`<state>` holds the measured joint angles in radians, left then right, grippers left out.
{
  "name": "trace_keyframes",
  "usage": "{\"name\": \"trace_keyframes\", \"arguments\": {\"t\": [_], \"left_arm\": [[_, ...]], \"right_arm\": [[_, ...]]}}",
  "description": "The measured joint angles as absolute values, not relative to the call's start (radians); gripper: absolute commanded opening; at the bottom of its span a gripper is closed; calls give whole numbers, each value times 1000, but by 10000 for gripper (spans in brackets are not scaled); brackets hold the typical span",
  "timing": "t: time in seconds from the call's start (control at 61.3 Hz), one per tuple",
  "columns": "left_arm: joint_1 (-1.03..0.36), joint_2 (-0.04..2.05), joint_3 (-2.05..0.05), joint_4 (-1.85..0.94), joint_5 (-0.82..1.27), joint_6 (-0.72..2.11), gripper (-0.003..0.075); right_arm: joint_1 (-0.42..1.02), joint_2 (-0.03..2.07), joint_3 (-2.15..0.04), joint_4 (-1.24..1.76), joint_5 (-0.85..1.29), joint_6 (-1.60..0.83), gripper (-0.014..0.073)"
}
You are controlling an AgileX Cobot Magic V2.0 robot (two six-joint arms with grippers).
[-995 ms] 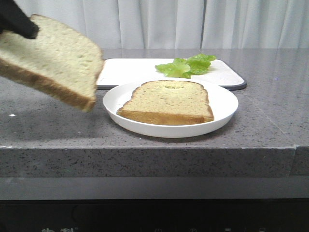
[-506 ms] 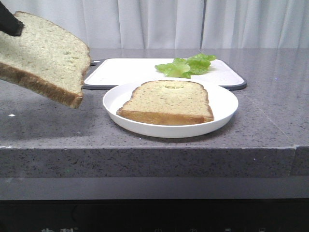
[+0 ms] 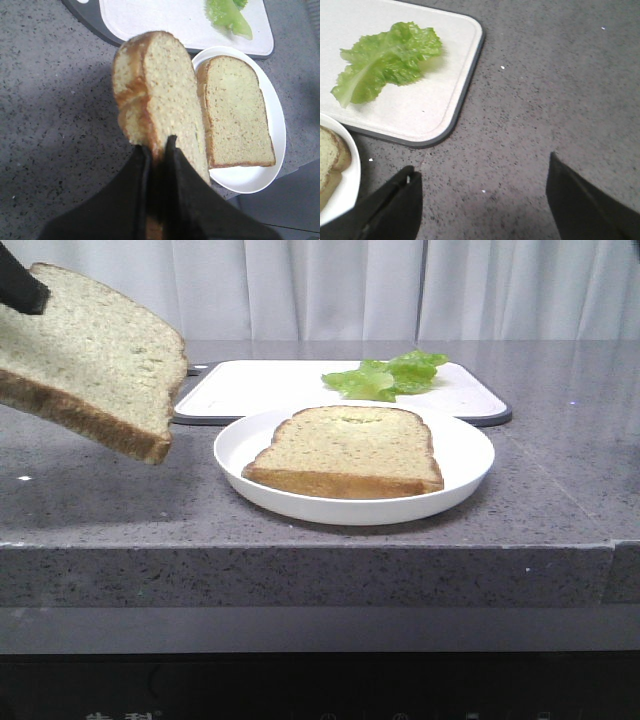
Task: Left arm grabs bread, right arm adds lettuce
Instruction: 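Lower the right gripper onto the lettuce leaf on the cutting board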
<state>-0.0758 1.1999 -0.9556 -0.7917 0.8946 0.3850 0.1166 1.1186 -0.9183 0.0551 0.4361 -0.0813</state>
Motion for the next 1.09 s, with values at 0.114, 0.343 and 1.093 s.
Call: {"name": "trace_keyframes", "arguments": {"t": [0.114, 0.343, 1.093], "left_arm": [[-76, 1200, -956, -792, 895, 385, -19], [-76, 1200, -956, -792, 895, 385, -19], [-76, 1200, -956, -792, 895, 385, -19]], "right_arm": [[143, 1232, -1018, 55, 466, -104, 538], [170, 1456, -1269, 98, 591, -192, 538], [197, 2091, -1994, 270, 973, -355, 538]]}}
